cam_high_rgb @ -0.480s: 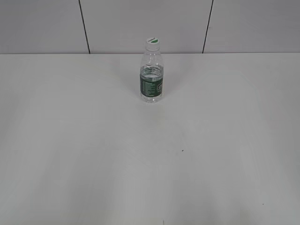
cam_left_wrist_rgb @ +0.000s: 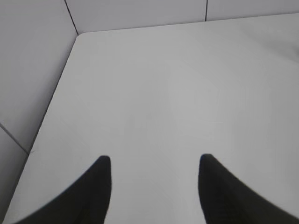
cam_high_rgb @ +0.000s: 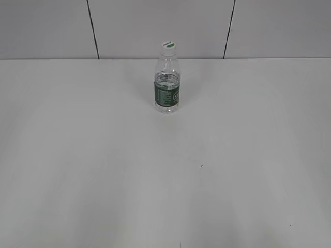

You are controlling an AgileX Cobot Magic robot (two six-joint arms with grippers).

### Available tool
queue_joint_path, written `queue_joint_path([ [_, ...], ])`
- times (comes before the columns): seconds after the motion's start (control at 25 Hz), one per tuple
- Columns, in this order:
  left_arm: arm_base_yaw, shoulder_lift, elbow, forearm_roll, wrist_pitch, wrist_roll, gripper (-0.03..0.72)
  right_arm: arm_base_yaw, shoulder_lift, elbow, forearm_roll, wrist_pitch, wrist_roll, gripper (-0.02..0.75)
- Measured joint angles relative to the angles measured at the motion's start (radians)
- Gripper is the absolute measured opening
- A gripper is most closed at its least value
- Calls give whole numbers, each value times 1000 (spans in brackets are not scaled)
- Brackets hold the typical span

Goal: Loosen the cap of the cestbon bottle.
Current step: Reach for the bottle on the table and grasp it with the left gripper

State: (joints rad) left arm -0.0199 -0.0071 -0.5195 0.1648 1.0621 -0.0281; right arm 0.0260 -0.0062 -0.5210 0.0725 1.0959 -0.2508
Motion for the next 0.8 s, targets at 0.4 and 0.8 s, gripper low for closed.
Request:
queue_joint_path([
  [0.4, 0, 0, 0, 0, 0, 0, 370, 0, 0, 0, 0, 0, 0, 443],
  [0.8, 0, 0, 0, -1, 0, 0, 370, 0, 0, 0, 0, 0, 0, 443],
])
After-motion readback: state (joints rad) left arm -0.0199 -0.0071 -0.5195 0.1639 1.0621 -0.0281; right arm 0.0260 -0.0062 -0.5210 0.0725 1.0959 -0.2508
